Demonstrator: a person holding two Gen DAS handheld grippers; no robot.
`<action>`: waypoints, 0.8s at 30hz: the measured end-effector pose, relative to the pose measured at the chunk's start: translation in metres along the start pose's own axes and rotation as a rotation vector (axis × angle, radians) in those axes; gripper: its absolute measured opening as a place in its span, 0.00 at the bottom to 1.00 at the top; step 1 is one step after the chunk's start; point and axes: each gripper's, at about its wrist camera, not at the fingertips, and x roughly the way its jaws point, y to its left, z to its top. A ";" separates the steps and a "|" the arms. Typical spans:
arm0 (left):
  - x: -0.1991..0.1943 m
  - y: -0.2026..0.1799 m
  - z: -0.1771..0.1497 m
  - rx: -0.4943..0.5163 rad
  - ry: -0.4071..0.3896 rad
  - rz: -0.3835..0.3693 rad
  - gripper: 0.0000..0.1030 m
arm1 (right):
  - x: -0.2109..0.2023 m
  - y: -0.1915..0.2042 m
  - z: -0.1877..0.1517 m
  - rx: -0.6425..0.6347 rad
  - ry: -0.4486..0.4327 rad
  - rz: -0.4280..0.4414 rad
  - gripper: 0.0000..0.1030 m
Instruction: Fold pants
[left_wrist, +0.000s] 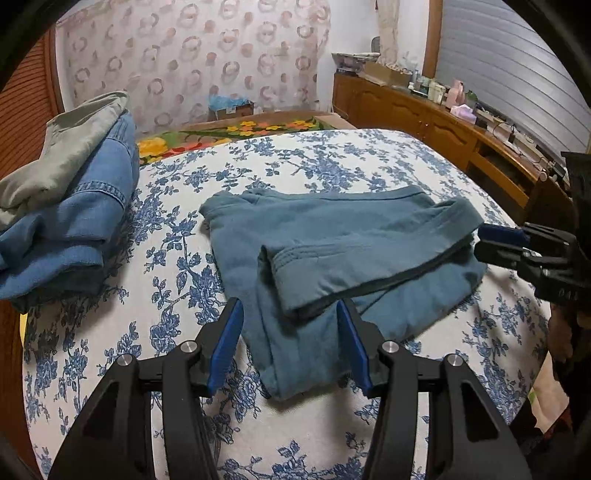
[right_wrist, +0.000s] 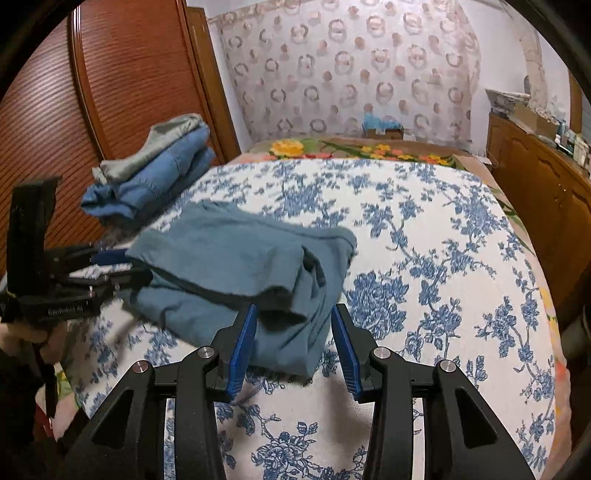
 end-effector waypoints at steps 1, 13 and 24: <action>0.002 0.000 0.001 0.004 0.004 0.002 0.52 | 0.003 0.001 0.002 -0.008 0.014 -0.007 0.42; 0.017 0.006 0.015 0.018 0.011 0.018 0.52 | 0.037 0.015 0.027 -0.098 0.102 -0.081 0.42; 0.024 0.019 0.051 0.006 -0.045 0.100 0.53 | 0.033 -0.004 0.061 0.005 -0.019 -0.092 0.42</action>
